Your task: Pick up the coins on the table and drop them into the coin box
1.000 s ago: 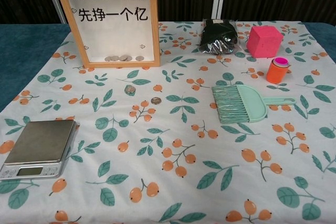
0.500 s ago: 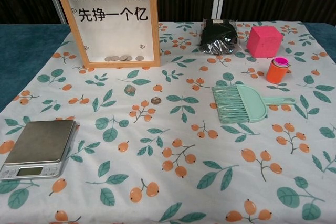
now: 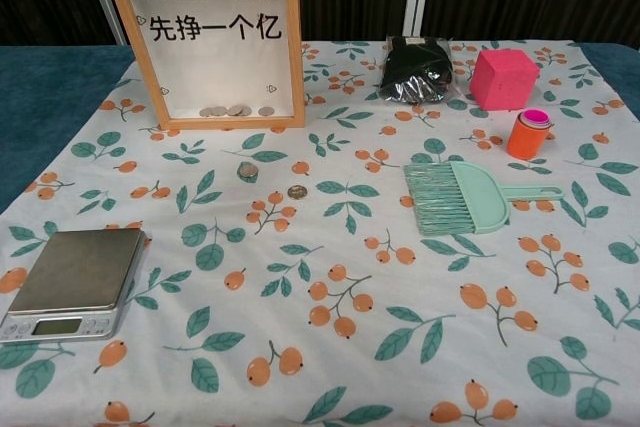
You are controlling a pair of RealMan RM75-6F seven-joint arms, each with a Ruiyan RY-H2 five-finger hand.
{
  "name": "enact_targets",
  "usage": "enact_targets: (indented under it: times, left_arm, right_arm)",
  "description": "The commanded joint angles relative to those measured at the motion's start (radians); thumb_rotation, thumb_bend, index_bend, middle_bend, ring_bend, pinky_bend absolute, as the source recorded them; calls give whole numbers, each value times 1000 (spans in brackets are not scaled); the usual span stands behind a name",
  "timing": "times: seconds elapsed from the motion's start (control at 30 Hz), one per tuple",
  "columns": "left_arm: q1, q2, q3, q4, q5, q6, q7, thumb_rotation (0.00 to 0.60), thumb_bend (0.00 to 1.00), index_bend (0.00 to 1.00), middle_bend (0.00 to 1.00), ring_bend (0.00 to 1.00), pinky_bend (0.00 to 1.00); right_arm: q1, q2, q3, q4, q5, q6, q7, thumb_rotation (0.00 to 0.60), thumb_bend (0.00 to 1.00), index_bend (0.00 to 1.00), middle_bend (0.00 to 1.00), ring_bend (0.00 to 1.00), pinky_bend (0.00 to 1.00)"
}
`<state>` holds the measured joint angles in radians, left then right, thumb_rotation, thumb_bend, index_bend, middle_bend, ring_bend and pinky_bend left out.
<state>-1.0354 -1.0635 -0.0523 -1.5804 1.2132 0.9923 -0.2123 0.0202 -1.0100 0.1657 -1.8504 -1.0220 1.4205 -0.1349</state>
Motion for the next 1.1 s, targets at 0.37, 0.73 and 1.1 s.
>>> enact_targets:
  times: [0.37,0.73,1.1]
  left_arm:
    - [-43,-244,12,22,77,-73,361,600,102,293,11,0,0]
    - [-107,-417,3,112,-43,-224,553,600,72,285,9,0,0]
    - [-94,-567,15,299,-60,-239,600,600,73,285,7,0,0]
  right_arm:
    - [-4,7,0,-7,-7,1,15,600,394,161,59,16,0]
    - [-3,7,-2,-5,-13,1,17,600,394,161,59,16,0]
    - [-6,13,2,-11,-5,1,24,600,394,161,59,16,0]
